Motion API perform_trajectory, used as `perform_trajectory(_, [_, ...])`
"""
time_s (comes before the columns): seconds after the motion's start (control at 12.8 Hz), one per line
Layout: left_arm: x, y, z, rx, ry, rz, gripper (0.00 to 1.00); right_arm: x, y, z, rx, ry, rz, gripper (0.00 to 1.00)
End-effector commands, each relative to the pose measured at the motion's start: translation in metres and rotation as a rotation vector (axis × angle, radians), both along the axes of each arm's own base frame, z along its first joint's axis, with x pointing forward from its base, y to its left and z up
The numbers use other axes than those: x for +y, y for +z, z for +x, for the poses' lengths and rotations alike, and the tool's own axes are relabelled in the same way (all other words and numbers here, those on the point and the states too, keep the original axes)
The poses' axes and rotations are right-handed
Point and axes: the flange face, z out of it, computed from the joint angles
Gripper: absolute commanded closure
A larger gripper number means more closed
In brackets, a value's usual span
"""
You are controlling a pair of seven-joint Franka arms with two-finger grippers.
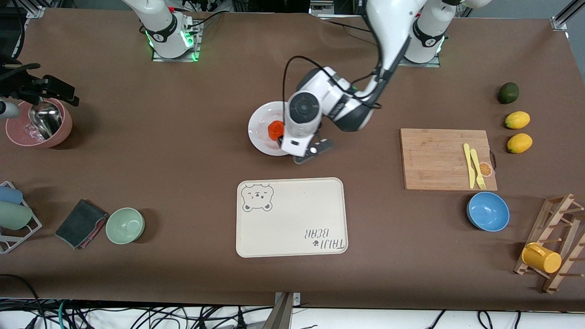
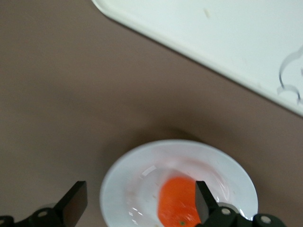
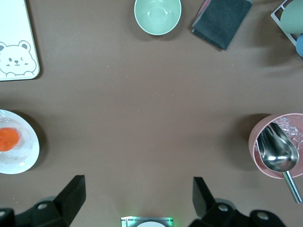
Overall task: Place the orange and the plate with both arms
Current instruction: 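Open the left gripper to drop the orange onto the plate, then reach the right gripper to the plate rim while the left gripper retracts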
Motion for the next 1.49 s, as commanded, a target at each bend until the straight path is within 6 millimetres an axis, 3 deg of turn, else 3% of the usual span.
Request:
perform_trajectory(0.0, [0.093, 0.009, 0.052, 0.065, -0.059, -0.004, 0.0, 0.001, -0.021, 0.015, 0.04, 0.004, 0.003, 0.0])
perform_trajectory(0.16, [0.177, 0.009, 0.09, 0.091, -0.1, -0.046, 0.0, 0.008, -0.028, 0.017, 0.056, 0.019, -0.015, 0.0])
perform_trajectory(0.39, [0.277, 0.02, 0.116, 0.115, -0.194, -0.052, 0.0, 0.024, -0.042, 0.021, 0.089, 0.052, -0.018, 0.0])
perform_trajectory(0.47, [0.309, 0.029, 0.122, 0.106, -0.235, -0.048, 0.0, 0.035, -0.041, 0.021, 0.086, 0.071, -0.02, 0.0])
perform_trajectory(0.63, [0.382, 0.048, 0.129, 0.098, -0.33, -0.106, 0.0, 0.037, -0.044, 0.021, 0.095, 0.081, -0.015, 0.0])
perform_trajectory(0.78, [0.442, 0.086, 0.128, 0.049, -0.447, -0.162, 0.0, 0.048, -0.046, 0.018, 0.123, 0.096, -0.011, 0.0])
perform_trajectory(1.02, [0.472, 0.148, 0.113, -0.001, -0.57, -0.176, 0.0, 0.076, -0.073, 0.017, 0.121, 0.118, 0.066, 0.0])
perform_trajectory(1.25, [0.469, 0.172, 0.107, -0.029, -0.526, -0.141, 0.0, 0.092, -0.141, 0.011, 0.131, 0.053, 0.248, 0.0])
perform_trajectory(1.41, [0.473, 0.2, 0.099, -0.055, -0.531, -0.079, 0.0, 0.126, -0.18, 0.002, 0.119, 0.048, 0.325, 0.0])
